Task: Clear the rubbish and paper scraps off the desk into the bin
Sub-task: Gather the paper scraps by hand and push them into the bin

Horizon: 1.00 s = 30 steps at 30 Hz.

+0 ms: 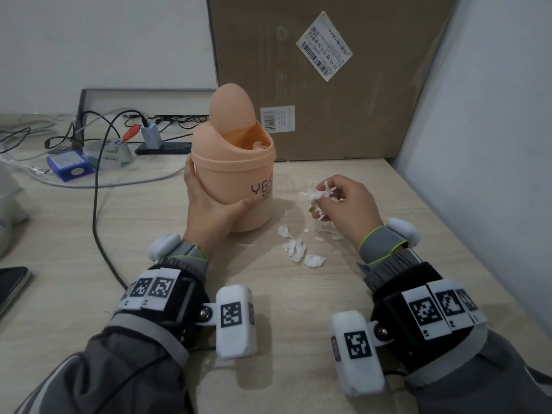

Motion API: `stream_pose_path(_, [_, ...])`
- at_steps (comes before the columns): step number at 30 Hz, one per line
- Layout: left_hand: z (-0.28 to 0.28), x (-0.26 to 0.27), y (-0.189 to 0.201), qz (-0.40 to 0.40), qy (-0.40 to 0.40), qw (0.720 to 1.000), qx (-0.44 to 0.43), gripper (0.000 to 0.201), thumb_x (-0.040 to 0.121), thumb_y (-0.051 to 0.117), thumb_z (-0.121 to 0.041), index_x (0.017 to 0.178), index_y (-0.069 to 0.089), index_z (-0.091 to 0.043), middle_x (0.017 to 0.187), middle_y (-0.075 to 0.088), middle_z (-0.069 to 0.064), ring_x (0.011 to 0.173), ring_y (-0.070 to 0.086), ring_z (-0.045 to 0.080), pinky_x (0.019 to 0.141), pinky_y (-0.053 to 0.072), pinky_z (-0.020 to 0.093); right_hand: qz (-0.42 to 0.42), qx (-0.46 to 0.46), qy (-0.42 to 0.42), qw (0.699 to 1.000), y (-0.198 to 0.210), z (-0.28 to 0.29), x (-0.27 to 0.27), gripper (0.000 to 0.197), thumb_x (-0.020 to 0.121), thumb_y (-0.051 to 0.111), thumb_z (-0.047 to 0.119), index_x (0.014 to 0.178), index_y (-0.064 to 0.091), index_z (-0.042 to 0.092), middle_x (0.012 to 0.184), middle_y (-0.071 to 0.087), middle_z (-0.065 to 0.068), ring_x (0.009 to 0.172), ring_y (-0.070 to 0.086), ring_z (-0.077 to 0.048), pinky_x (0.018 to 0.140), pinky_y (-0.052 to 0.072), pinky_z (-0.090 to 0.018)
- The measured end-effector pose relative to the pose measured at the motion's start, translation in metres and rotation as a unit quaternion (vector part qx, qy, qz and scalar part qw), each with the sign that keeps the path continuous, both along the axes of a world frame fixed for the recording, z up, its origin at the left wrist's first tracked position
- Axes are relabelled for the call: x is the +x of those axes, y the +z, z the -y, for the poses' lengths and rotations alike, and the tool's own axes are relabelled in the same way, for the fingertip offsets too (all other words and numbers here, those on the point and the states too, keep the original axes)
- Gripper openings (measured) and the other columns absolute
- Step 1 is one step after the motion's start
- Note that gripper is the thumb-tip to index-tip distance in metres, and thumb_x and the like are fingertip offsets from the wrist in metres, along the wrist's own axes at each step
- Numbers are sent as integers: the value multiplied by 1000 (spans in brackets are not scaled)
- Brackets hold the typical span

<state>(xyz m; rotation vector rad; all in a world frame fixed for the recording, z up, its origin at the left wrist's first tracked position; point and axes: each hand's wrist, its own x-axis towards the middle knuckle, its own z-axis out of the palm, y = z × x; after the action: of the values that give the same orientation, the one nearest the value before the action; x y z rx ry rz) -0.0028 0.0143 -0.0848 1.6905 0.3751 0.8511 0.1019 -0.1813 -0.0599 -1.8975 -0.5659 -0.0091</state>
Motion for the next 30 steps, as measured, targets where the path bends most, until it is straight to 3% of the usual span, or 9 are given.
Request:
stream_pose_path(5, [0, 1, 0, -13, -20, 1000, 11, 140, 44, 89, -50, 154, 3, -37, 152, 36, -5, 134, 45, 13, 111, 43, 41, -66, 126, 0, 990, 3, 0, -3, 25, 83, 63, 1, 75, 67, 25, 75, 69, -8, 69, 69, -18, 63, 55, -25])
stream_pose_path(9, [1, 1, -1, -19, -31, 999, 14, 141, 45, 89, -48, 155, 2, -37, 152, 36, -6, 134, 45, 13, 109, 44, 39, -52, 178, -17, 982, 7, 1, -4, 20, 80, 72, 10, 79, 67, 30, 66, 67, 8, 54, 58, 7, 49, 45, -11])
stream_pose_path(11, [1, 1, -1, -24, -35, 999, 16, 139, 49, 92, -40, 155, 2, -36, 148, 37, -7, 131, 46, 12, 107, 45, 38, -51, 216, -16, 975, 13, 0, -3, 21, 80, 72, 7, 81, 68, 27, 58, 68, 13, 54, 58, 6, 50, 45, -12])
stream_pose_path(14, [1, 2, -1, -30, -43, 998, 18, 131, 63, 94, -17, 155, 2, -35, 142, 38, -10, 125, 47, 9, 105, 45, 37, -52, 269, 19, 961, 27, -4, -5, 20, 81, 70, 3, 84, 68, 22, 63, 71, 11, 63, 65, 0, 62, 51, -15])
stream_pose_path(17, [2, 4, -3, -33, -57, 997, 31, 129, 65, 92, -13, 154, 3, -37, 143, 36, -12, 128, 46, 10, 106, 44, 37, -35, 288, 57, 955, 46, -11, -5, 19, 80, 70, 2, 85, 69, 19, 68, 73, 7, 68, 66, -5, 66, 54, -19])
stream_pose_path(22, [1, 6, -6, -21, -77, 996, 37, 129, 64, 93, -12, 152, 4, -41, 142, 36, -14, 121, 44, -9, 98, 45, 23, 8, 207, 79, 975, 70, -42, -3, 13, 76, 75, 7, 84, 70, 15, 80, 73, -5, 74, 70, -14, 70, 58, -28])
stream_pose_path(25, [2, 6, -6, -8, -77, 997, 27, 132, 61, 95, -17, 154, 3, -37, 141, 35, -16, 118, 43, -14, 91, 43, 13, 65, 130, 60, 988, 69, -54, 0, 13, 72, 79, 12, 74, 70, 21, 78, 73, -3, 75, 71, -14, 73, 58, -33])
stream_pose_path(28, [2, 3, -5, -7, -80, 996, 36, 134, 51, 92, -38, 152, 4, -42, 148, 35, -12, 127, 45, -6, 100, 46, 22, 152, 8, 42, 987, 64, -60, 1, 7, 73, 78, 24, 70, 71, 23, 68, 68, 9, 70, 64, -9, 72, 53, -31])
stream_pose_path(30, [3, 3, -5, -11, -85, 995, 47, 135, 48, 90, -44, 152, 4, -42, 151, 35, -10, 132, 46, 3, 106, 46, 31, 189, -94, 49, 976, 65, -60, 2, 24, 81, 69, 34, 60, 65, 23, 52, 56, 14, 69, 52, -13, 75, 41, -34])
